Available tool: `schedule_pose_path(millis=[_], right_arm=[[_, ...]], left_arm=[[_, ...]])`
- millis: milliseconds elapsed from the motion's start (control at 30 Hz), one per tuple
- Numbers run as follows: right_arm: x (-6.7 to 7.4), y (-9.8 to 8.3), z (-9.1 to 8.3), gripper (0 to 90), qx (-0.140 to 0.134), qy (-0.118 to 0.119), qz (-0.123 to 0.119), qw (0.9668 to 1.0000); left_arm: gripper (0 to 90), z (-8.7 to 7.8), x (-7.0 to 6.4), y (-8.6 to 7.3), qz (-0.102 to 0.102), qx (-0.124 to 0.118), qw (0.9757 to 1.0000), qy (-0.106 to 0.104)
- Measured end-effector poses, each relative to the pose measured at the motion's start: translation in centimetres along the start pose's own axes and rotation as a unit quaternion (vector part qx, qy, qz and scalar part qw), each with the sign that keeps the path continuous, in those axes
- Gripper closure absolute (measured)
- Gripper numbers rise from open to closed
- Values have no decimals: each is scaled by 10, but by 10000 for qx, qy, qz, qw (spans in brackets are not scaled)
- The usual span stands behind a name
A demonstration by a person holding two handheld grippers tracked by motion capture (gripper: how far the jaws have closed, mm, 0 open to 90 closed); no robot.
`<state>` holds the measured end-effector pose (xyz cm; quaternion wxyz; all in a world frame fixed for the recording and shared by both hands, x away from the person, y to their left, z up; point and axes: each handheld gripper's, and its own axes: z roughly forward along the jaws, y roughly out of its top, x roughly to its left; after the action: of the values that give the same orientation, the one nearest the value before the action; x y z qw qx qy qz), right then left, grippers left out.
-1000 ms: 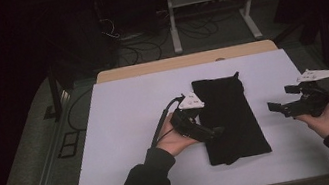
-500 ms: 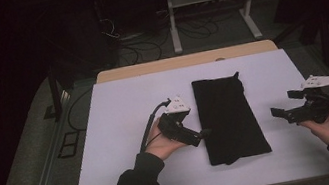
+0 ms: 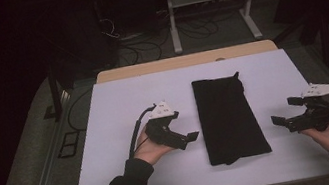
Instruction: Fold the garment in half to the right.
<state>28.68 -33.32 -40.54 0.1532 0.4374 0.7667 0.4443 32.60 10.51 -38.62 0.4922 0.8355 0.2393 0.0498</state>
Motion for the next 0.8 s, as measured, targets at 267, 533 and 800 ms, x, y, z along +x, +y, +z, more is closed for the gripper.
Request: schedule_pose_path(millis=[267, 533, 800], right_arm=[[3, -7, -3, 0, -19, 20, -41, 10000], [3, -13, 0, 0, 49, 24, -31, 10000], [3, -15, 1, 0, 52, 27, -25, 10000]], left_arm=[[0, -17, 9, -16, -134, -124, 9997, 170], [0, -33, 17, -31, -263, -207, 9989, 314], [0, -48, 21, -41, -302, -269, 9982, 449]])
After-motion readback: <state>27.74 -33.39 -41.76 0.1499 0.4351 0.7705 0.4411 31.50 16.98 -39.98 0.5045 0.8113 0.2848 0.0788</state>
